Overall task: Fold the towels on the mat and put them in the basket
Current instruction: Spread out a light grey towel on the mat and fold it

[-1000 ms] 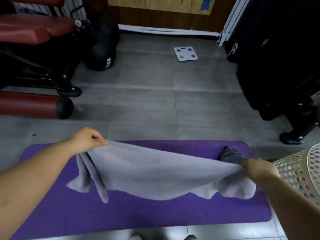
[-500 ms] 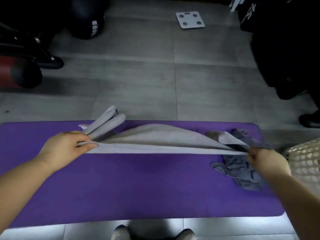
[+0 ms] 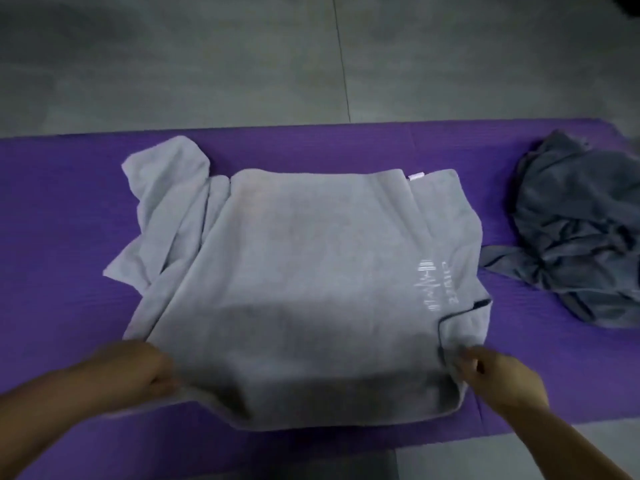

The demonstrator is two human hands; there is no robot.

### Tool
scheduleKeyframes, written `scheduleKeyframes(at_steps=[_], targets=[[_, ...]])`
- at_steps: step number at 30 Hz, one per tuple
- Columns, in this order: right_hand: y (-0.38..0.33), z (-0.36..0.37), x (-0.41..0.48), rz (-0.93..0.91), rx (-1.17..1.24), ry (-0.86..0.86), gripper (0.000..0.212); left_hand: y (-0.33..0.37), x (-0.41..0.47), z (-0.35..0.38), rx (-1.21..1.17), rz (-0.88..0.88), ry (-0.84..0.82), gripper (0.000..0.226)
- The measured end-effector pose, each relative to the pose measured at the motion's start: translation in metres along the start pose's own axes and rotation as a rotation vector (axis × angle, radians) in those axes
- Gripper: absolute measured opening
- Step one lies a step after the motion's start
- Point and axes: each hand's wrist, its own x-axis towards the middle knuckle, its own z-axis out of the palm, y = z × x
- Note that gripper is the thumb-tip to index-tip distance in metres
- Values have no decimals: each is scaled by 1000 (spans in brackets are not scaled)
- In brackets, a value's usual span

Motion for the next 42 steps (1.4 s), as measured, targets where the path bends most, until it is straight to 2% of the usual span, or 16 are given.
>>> scheduleKeyframes(at_steps=[3, 5, 7, 10, 13, 14, 16, 17, 19, 22, 24, 28, 31, 34, 37, 42], targets=[[1, 16, 36, 84, 420, 221, 33, 0, 52, 2, -96, 147, 493, 72], [-4, 20, 51, 92, 521, 246, 37, 15, 80, -10, -135, 111, 606, 64], [-8, 18, 57, 126, 580, 272, 46, 26, 92, -22, -192, -79, 532, 64], [-4, 21, 54, 158, 672, 291, 55, 34, 86, -23, -98, -162, 219, 81], [3, 32, 60, 148, 724, 346, 43, 21, 79, -4, -15, -109, 316, 90], [5, 33, 61, 141, 730, 366, 32, 15, 83, 8, 16, -80, 406, 83], [13, 29, 57, 149, 726, 414, 4, 9, 84, 17, 12, -95, 367, 71], [18, 26, 53, 172, 744, 467, 4, 8, 86, 22, 2, -85, 411, 73], [36, 24, 42, 258, 776, 545, 24, 7, 87, 20, 18, -91, 484, 76], [65, 36, 31, 412, 730, 438, 51, 5, 87, 22, 20, -114, 456, 78], [75, 46, 29, 434, 688, 327, 40, 1, 86, 26, 8, -126, 446, 81], [65, 34, 43, 400, 632, 391, 22, -6, 76, 29, -73, -162, 446, 82], [39, 12, 67, 285, 563, 413, 25, -11, 69, 31, -56, -200, 486, 81], [13, -7, 96, 171, 436, 392, 42, -15, 66, 34, -45, -209, 443, 80], [-13, -28, 116, 79, 332, 396, 32, -19, 69, 38, 8, -228, 425, 83], [-45, -49, 152, 109, 456, 422, 40, -16, 76, 45, -30, -269, 448, 83]])
